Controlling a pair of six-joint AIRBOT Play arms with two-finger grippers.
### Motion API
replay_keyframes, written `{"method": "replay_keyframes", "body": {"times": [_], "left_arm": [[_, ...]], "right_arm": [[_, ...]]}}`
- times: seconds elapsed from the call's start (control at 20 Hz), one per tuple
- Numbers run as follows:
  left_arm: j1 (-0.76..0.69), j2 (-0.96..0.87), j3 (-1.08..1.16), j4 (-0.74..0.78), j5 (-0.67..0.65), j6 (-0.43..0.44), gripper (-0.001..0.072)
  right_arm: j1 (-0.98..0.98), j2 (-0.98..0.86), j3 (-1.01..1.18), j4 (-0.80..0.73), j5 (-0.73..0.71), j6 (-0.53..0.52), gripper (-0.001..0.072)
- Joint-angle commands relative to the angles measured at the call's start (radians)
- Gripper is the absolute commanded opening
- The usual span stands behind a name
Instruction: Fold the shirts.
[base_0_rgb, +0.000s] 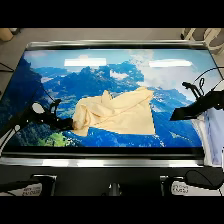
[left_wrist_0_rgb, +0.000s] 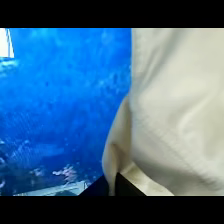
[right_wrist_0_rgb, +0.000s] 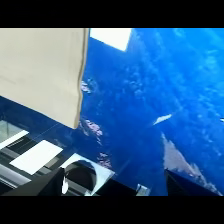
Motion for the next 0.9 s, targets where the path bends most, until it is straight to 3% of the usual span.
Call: {"method": "replay_keyframes", "body": {"times": [0.0,0.25,0.5,0.55,0.65,0.7,0.85], "left_arm": [[-0.002,-0.004,0.005,-0.002,0.023,0.021,0.0028],[-0.009,0.094,0.008,-0.003,0.023,0.038,0.0027],[-0.049,0.2,0.008,-0.003,0.023,0.038,0.0027],[-0.058,0.209,0.008,-0.003,0.023,0.038,0.0027],[-0.072,0.232,0.009,-0.006,0.021,0.038,0.0028],[-0.074,0.252,0.013,-0.006,0.021,0.038,0.0027],[-0.045,0.336,0.124,0.01,-0.027,0.084,0.0026]], "right_arm": [[-0.001,0.001,-0.121,0.053,-0.014,0.0,0.0692],[0.089,-0.003,-0.329,0.122,-0.196,0.013,0.0682],[0.197,-0.061,-0.34,0.196,-0.275,0.031,0.0669],[0.224,-0.075,-0.34,0.198,-0.294,0.042,0.0636],[0.272,-0.09,-0.339,0.229,-0.363,0.057,0.0424],[0.287,-0.088,-0.327,0.229,-0.389,0.058,0.0049],[0.285,-0.011,-0.208,0.121,-0.385,0.047,0.0017]]}}
